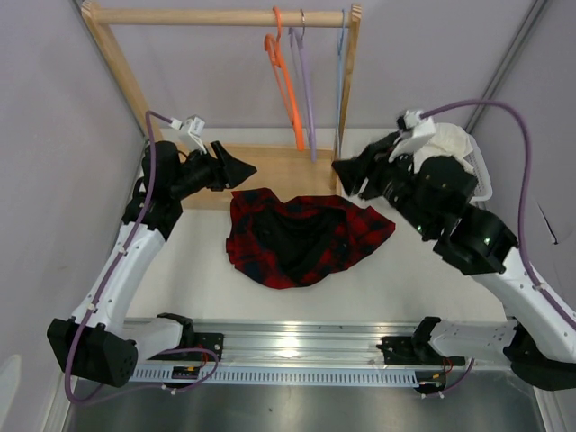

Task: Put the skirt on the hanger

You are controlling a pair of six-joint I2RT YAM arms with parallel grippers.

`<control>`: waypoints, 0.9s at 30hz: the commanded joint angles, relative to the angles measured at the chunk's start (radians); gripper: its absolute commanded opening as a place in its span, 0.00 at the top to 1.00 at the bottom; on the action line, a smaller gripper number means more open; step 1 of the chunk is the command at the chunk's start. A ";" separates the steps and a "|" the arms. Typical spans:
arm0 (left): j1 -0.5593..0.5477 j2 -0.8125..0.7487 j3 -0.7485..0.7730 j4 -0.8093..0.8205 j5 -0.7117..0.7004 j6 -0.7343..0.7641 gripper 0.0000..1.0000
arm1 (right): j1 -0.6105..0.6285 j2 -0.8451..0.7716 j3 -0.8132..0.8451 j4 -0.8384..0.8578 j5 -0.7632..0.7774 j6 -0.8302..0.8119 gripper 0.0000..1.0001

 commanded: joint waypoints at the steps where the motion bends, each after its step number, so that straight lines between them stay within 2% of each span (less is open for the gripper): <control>1: -0.010 -0.034 0.020 0.033 -0.008 -0.015 0.40 | -0.125 0.122 0.144 0.092 -0.027 -0.085 0.48; 4: -0.011 -0.045 0.019 0.022 -0.011 -0.011 0.40 | -0.225 0.229 0.285 0.126 -0.091 -0.074 0.48; 10: -0.013 -0.065 0.000 0.019 -0.011 -0.015 0.40 | -0.261 0.427 0.559 0.099 -0.153 -0.085 0.47; 20: -0.022 -0.068 -0.029 0.040 0.000 -0.025 0.40 | -0.241 0.605 0.724 0.100 -0.118 -0.115 0.45; 27: -0.022 -0.072 -0.018 0.019 -0.010 -0.005 0.39 | -0.235 0.673 0.747 0.082 -0.072 -0.129 0.43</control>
